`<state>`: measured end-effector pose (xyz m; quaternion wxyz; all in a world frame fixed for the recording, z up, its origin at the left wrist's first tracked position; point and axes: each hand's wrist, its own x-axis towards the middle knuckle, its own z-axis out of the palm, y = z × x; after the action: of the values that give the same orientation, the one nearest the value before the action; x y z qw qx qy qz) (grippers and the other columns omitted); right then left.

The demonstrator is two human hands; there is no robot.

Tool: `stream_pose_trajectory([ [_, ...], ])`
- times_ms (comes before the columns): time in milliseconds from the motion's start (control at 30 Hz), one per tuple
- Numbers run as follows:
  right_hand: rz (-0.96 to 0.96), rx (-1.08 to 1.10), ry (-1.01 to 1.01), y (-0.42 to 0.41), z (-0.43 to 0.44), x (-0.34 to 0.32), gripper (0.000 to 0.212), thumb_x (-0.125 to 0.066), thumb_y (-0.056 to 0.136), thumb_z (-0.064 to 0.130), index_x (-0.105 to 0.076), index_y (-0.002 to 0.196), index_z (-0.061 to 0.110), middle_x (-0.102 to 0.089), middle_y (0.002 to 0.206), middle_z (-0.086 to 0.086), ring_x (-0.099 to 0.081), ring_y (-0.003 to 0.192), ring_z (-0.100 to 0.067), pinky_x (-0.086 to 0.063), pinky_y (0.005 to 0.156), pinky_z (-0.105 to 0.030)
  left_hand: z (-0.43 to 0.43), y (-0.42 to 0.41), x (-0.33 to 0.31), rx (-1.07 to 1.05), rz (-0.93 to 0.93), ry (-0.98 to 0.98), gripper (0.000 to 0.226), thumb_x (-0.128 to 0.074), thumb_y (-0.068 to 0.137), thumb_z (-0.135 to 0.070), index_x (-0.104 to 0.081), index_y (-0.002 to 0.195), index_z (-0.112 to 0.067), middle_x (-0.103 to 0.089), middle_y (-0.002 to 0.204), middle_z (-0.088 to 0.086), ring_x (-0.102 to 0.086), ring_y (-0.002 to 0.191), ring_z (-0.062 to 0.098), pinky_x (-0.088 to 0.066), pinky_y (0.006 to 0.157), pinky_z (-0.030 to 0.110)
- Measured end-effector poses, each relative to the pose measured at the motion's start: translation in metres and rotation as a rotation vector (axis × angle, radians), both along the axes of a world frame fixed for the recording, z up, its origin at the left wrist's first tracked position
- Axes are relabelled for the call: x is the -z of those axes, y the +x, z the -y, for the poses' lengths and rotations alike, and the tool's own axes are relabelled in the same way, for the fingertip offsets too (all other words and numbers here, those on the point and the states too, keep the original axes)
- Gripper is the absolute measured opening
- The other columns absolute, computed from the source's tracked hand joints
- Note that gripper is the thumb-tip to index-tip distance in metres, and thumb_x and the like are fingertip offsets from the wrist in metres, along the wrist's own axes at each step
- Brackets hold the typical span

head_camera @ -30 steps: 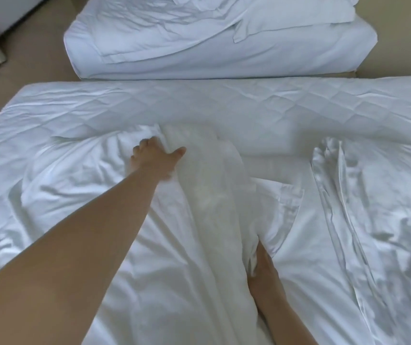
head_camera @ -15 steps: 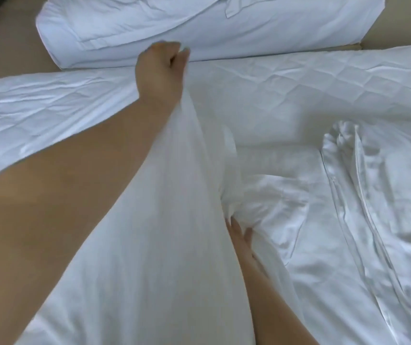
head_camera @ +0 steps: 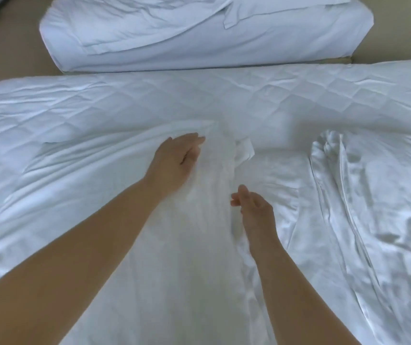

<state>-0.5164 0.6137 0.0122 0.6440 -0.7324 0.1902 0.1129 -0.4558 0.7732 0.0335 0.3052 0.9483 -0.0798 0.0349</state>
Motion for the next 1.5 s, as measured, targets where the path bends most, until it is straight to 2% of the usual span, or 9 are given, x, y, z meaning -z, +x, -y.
stream_pose_trajectory([
  [167,0.02,-0.223,-0.32,0.021,-0.047,-0.017,0.03,-0.054,0.087,0.032,-0.047,0.067,0.012,-0.048,0.069,-0.001,-0.049,0.071,-0.02,-0.037,0.066,-0.027,-0.055,-0.095,0.014,-0.151,0.1,0.241,0.061,-0.025,0.086,-0.042,-0.054,0.127,-0.008,-0.047,0.137,0.017,-0.042,0.129,0.033,-0.013,0.107,0.038],
  [367,0.122,0.11,-0.488,0.007,0.01,-0.016,0.025,-0.049,0.092,0.019,-0.054,0.073,0.004,-0.045,0.06,-0.002,-0.045,0.068,-0.022,-0.031,0.063,-0.026,-0.078,-0.169,0.041,-0.152,0.096,0.425,0.057,-0.009,0.096,-0.051,-0.04,0.128,-0.014,-0.056,0.127,0.021,-0.025,0.132,0.021,-0.006,0.112,0.029],
  [467,-0.226,0.056,-0.276,-0.033,0.026,0.004,0.022,-0.05,0.092,0.017,-0.057,0.076,0.003,-0.043,0.056,-0.005,-0.046,0.052,-0.021,-0.036,0.052,-0.026,-0.078,-0.195,0.055,-0.092,-0.079,0.459,0.057,-0.006,0.096,-0.05,-0.039,0.128,-0.015,-0.056,0.127,0.018,-0.007,0.141,0.012,0.005,0.114,0.026],
  [600,-0.271,-0.056,0.04,-0.081,0.026,-0.012,0.02,-0.05,0.093,0.032,-0.054,0.091,0.013,-0.057,0.073,-0.002,-0.053,0.061,-0.017,-0.04,0.054,-0.025,-0.08,-0.209,0.052,-0.085,-0.142,0.438,0.058,-0.005,0.097,-0.05,-0.04,0.125,-0.015,-0.06,0.122,0.02,-0.034,0.12,0.023,0.005,0.112,0.023],
  [800,-0.069,-0.068,-0.27,-0.143,0.022,-0.015,0.006,-0.059,0.087,0.014,-0.057,0.081,0.013,-0.06,0.072,-0.002,-0.059,0.073,-0.026,-0.048,0.063,-0.023,-0.099,-0.256,0.042,-0.114,-0.133,0.373,0.057,-0.007,0.096,-0.053,-0.041,0.123,-0.017,-0.062,0.118,0.019,-0.039,0.115,0.02,0.003,0.111,0.018],
  [967,-0.159,-0.006,-0.702,-0.169,0.023,0.009,0.031,-0.045,0.091,0.039,-0.058,0.101,0.012,-0.058,0.092,-0.009,-0.053,0.096,-0.032,-0.044,0.082,-0.035,-0.14,-0.303,0.041,-0.163,-0.112,0.443,0.06,-0.007,0.095,-0.056,-0.042,0.124,-0.017,-0.062,0.119,0.02,-0.038,0.116,0.021,0.003,0.112,0.018],
  [1067,-0.185,-0.057,-0.819,-0.168,0.018,0.013,0.063,-0.056,0.085,0.045,-0.036,0.137,0.015,-0.036,0.141,-0.011,-0.029,0.131,-0.03,-0.023,0.11,-0.041,-0.159,-0.316,0.042,-0.347,-0.125,0.404,0.074,-0.013,0.09,-0.064,-0.051,0.126,-0.012,-0.056,0.127,0.022,-0.04,0.121,0.028,-0.012,0.107,0.032],
  [1267,-0.38,0.024,-0.241,-0.193,0.019,0.017,0.097,-0.07,0.07,0.051,-0.022,0.144,0.009,-0.041,0.141,-0.012,-0.043,0.125,-0.031,-0.035,0.107,-0.043,-0.183,-0.337,0.038,-0.825,-0.476,0.175,0.086,-0.054,0.08,-0.056,-0.015,0.147,-0.02,-0.02,0.153,0.008,-0.022,0.138,0.033,-0.02,0.11,0.048],
  [1500,-0.156,0.044,-0.305,-0.197,0.038,-0.03,0.01,-0.061,0.085,0.015,-0.061,0.094,0.011,-0.062,0.078,0.002,-0.059,0.074,-0.018,-0.046,0.062,-0.026,-0.168,-0.329,0.041,-0.732,-0.412,0.139,0.102,-0.035,0.065,-0.077,-0.018,0.147,-0.019,-0.018,0.154,0.012,-0.018,0.14,0.032,-0.011,0.113,0.044],
])
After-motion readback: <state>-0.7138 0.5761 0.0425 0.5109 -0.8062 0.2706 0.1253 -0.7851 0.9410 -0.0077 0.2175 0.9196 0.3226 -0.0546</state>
